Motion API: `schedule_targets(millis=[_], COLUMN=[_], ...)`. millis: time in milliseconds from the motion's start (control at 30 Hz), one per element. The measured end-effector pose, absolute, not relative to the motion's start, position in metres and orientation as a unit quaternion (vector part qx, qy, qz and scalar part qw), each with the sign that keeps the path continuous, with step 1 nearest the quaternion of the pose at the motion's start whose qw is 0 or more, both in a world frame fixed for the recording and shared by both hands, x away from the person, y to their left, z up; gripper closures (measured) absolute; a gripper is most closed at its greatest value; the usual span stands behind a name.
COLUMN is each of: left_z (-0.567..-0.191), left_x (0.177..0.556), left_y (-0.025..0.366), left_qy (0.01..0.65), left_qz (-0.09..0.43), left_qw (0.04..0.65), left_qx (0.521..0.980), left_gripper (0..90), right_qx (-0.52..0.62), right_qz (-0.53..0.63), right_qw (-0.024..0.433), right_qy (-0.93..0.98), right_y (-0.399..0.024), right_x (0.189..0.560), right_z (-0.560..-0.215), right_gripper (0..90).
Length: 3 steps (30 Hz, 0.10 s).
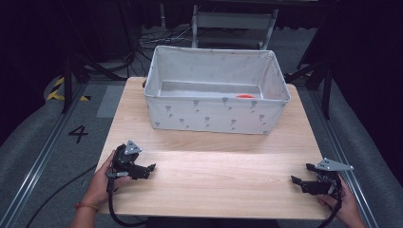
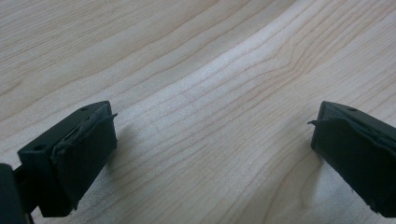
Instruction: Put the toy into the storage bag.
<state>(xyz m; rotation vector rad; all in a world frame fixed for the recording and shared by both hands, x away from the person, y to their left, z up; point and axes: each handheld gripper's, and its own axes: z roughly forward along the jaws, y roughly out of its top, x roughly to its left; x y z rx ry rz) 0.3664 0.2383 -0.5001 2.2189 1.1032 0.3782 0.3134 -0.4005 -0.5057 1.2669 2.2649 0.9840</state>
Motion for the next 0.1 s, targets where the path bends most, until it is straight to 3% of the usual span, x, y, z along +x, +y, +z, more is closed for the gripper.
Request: schedule_targets(millis=[100], left_z=[-0.5001], left_x=[0.3664], left_y=[0.2383], left_qy=[0.418], left_qz=[0.143], left_qw=[0.312], left_qx=[0.841], left_gripper=[0.5], right_qx=[0.449], right_qz=[0.349], right_qw=[0.182], right_qy=[0.802], right_y=[-0.4005], right_x=[0.3134], right_z=[-0.5058], right_gripper=[14.8])
